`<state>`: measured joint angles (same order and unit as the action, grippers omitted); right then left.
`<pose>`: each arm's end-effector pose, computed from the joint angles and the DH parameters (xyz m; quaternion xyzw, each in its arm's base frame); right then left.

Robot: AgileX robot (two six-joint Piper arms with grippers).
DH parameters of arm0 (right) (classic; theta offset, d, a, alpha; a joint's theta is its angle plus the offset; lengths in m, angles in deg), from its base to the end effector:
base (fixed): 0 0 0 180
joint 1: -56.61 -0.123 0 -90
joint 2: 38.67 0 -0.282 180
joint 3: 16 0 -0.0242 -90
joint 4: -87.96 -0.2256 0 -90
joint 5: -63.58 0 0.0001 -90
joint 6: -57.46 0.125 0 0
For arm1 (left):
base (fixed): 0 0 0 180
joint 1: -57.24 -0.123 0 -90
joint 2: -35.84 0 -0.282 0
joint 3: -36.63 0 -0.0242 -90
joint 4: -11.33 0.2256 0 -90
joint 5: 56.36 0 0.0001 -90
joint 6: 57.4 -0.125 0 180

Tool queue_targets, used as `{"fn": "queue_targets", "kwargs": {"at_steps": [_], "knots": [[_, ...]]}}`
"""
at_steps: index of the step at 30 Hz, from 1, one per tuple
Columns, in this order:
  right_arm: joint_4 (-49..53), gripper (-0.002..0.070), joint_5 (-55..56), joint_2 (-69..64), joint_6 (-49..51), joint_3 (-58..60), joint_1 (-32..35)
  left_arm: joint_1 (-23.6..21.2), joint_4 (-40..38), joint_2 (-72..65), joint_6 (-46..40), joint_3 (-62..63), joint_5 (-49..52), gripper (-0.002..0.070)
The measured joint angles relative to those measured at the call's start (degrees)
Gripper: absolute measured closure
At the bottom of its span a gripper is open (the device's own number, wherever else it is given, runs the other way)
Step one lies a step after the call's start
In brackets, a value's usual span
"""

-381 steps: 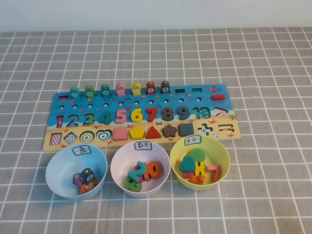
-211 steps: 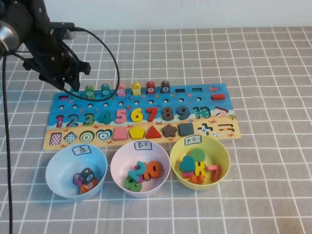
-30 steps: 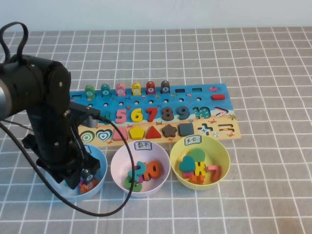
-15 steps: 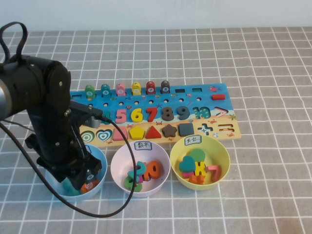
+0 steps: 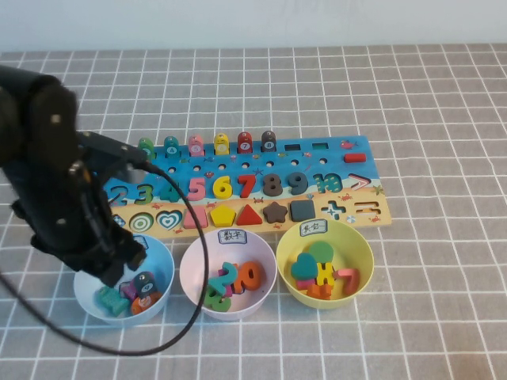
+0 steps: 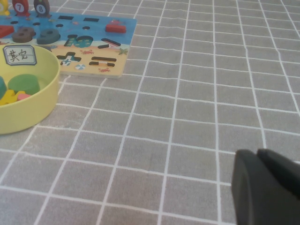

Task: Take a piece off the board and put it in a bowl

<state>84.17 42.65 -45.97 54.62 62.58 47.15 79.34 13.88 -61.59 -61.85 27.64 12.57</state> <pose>0.0618 0.0133 0.1630 -0.0683 0.7997 0.0623 0.5932 0.2519 -0.0967 0.2376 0.2363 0.9706 0.0146 0.0433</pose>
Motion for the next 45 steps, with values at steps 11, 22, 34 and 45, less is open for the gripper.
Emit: {"fn": "queue_targets", "kwargs": {"at_steps": [11,22,34,45], "knots": [[0.00,0.0694,0.00,0.00,0.00,0.00,0.00,-1.59,0.24,22.60,2.04,-19.59,-3.41,0.0667],[0.00,0.0694,0.00,0.00,0.00,0.00,0.00,-1.59,-9.32,43.16,5.00,-38.70,-18.06,0.0676],[0.00,0.0694,0.00,0.00,0.00,0.00,0.00,-1.59,-14.43,60.69,7.49,-46.98,-30.96,0.0677],[0.00,0.0694,0.00,0.00,0.00,0.00,0.00,-1.59,-19.87,63.13,8.35,-54.25,-42.23,0.0677]]}}
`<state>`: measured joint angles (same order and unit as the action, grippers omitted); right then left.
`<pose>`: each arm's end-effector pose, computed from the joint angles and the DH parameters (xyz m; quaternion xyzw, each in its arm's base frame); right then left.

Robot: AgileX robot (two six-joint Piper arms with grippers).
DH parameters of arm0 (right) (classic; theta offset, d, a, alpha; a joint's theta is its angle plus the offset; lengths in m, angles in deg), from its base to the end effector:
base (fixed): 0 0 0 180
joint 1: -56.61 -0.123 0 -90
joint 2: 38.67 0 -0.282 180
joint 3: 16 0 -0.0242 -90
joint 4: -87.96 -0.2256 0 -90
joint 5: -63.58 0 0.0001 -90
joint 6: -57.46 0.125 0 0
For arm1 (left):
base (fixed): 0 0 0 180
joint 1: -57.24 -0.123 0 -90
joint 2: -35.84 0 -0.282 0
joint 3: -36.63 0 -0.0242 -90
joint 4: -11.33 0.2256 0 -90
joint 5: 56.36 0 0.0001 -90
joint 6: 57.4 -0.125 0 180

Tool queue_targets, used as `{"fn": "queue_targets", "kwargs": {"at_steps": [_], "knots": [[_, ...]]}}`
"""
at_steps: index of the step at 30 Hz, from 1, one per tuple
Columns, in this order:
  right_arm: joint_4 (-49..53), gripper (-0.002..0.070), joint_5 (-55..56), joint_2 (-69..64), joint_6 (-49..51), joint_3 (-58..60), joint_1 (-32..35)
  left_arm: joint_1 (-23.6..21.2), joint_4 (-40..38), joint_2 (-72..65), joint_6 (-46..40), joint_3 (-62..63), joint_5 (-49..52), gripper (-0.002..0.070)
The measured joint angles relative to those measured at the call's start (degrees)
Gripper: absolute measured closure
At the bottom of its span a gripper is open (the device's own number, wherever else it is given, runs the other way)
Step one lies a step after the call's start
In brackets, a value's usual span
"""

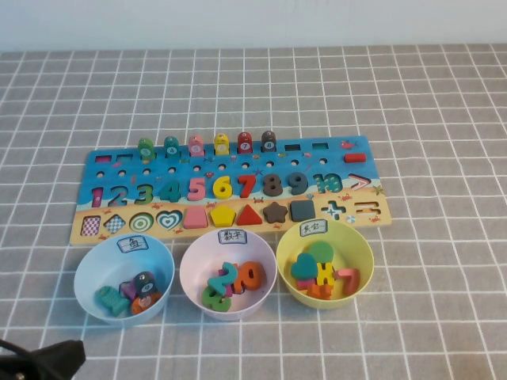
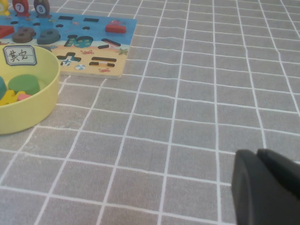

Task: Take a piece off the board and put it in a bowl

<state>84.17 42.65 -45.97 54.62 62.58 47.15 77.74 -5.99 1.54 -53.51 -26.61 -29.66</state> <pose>0.0618 0.0133 0.1630 -0.0683 0.7997 0.0623 0.5932 0.0854 -0.0498 0.2084 0.0399 0.8773 -0.2176 0.4259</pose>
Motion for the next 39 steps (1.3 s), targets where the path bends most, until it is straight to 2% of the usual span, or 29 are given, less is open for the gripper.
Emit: {"fn": "queue_targets", "kwargs": {"at_steps": [4,8,15,22,26,32,36,39], "knots": [[0.00,0.0694,0.00,0.00,0.00,0.00,0.00,0.00,-2.90,0.00,1.54,-0.35,-0.14,0.0677],[0.00,0.0694,0.00,0.00,0.00,0.00,0.00,0.00,-2.00,0.00,1.54,-0.35,-1.69,0.0677],[0.00,0.0694,0.00,0.00,0.00,0.00,0.00,0.00,-1.43,0.00,-4.54,-0.35,-3.66,0.0677],[0.00,0.0694,0.00,0.00,0.00,0.00,0.00,0.00,-0.36,0.00,-6.60,-0.35,-3.96,0.0677],[0.00,0.0694,0.00,0.11,0.00,0.00,0.00,-0.64,2.51,0.23,-7.02,-1.78,-7.11,0.0677],[0.00,0.0694,0.00,0.19,0.00,0.00,0.00,-5.66,8.42,3.86,-7.09,-7.69,-19.41,0.0677],[0.00,0.0694,-0.04,0.19,0.00,0.00,0.00,-6.73,16.48,8.94,-2.63,-9.62,-22.16,0.0677],[0.00,0.0694,-0.04,0.19,0.00,0.00,0.00,-7.37,19.26,13.65,-0.30,-11.30,-22.91,0.0677]]}}
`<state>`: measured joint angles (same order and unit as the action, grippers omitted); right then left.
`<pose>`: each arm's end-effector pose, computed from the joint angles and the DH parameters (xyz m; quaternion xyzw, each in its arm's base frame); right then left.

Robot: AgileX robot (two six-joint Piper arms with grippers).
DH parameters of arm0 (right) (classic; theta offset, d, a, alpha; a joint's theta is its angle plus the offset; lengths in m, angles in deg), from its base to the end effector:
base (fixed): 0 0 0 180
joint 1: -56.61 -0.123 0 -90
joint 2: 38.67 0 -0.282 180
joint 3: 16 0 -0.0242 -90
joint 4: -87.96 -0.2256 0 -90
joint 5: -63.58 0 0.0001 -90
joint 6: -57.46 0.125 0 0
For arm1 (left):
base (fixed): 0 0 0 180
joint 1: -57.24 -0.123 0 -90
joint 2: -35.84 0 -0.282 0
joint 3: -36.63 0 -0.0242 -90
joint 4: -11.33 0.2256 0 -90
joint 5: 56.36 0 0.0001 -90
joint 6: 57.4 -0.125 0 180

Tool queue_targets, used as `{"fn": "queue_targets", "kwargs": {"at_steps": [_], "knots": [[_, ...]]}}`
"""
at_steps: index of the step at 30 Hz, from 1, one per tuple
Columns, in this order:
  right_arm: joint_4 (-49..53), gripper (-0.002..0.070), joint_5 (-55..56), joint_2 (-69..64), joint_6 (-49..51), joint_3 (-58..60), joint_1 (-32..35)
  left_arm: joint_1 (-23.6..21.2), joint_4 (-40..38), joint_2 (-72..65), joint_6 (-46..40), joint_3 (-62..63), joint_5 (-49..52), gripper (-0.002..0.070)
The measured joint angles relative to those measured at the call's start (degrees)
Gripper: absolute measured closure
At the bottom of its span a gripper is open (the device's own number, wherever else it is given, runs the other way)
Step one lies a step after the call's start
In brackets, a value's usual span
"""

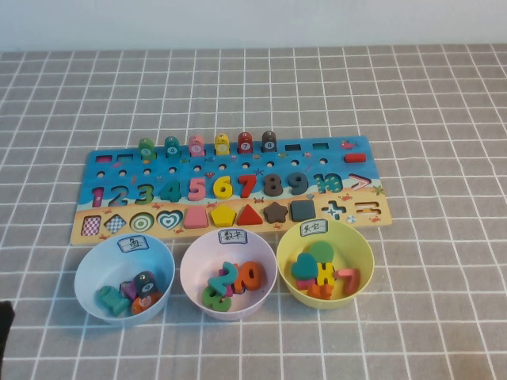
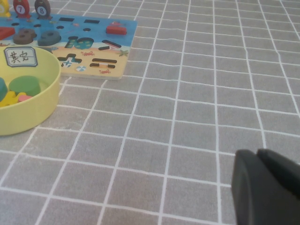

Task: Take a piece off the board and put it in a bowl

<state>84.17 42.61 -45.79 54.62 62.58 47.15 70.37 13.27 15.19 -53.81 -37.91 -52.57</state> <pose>0.0617 0.0133 0.1631 -0.0683 0.7990 0.0623 0.5942 0.0842 -0.0194 0.2065 0.0753 0.7565 -0.0827 0.6443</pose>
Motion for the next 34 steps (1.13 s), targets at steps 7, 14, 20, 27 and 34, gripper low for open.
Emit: {"fn": "queue_targets", "kwargs": {"at_steps": [7,14,20,27,34], "knots": [[0.00,0.0694,0.00,0.00,0.00,0.00,0.00,-2.92,0.73,9.15,2.12,-4.01,3.65,0.0677],[0.00,0.0694,-0.09,0.00,0.00,0.00,0.00,-3.01,1.20,13.36,2.22,-4.01,15.50,0.0678],[0.00,0.0694,-0.13,0.00,0.00,0.00,0.00,-3.05,1.30,13.36,2.00,-4.01,17.48,0.0678],[0.00,0.0694,-0.13,0.00,0.00,0.00,0.00,-3.05,1.51,13.36,2.00,-4.01,17.57,0.0678],[0.00,0.0694,-0.13,0.00,0.00,0.00,0.00,-3.05,1.62,13.36,2.00,-4.01,17.57,0.0678]]}}
